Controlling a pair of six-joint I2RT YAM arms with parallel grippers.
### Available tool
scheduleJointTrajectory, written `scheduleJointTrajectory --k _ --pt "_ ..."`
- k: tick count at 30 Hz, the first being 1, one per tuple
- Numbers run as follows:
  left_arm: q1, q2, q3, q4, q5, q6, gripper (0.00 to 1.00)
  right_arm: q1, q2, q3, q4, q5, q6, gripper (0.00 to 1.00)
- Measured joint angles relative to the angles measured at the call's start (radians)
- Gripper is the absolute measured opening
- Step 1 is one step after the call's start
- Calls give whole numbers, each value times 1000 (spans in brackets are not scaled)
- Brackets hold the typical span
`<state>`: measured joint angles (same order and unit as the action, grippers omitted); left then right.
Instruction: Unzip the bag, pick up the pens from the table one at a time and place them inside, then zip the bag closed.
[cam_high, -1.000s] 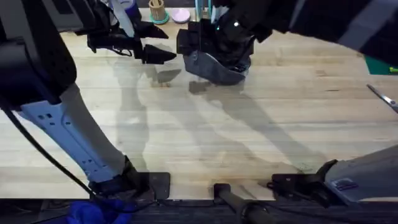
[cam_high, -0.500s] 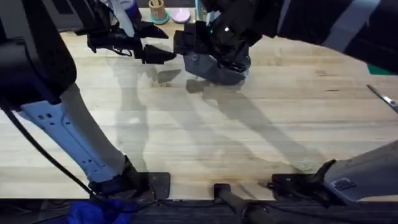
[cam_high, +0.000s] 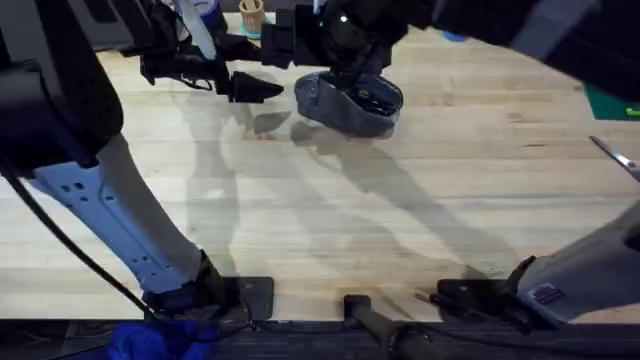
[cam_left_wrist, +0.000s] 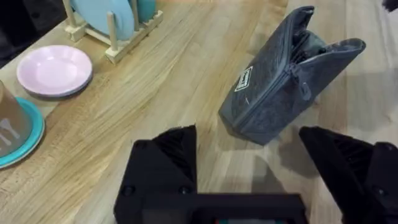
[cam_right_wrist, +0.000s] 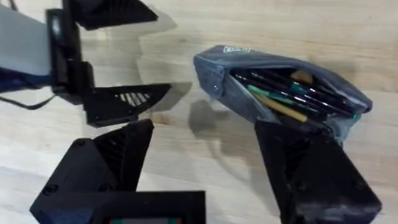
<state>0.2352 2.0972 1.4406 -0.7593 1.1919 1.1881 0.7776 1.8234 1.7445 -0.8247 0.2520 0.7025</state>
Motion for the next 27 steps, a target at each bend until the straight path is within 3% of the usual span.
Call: scheduleJointTrajectory --k 1,8,27 --pt "0 0 0 0 0 0 993 1 50 54 -51 8 0 995" --pt "0 0 0 0 0 0 993 18 121 148 -101 45 10 995" --pt "0 0 0 0 0 0 994 56 121 160 -171 100 281 995"
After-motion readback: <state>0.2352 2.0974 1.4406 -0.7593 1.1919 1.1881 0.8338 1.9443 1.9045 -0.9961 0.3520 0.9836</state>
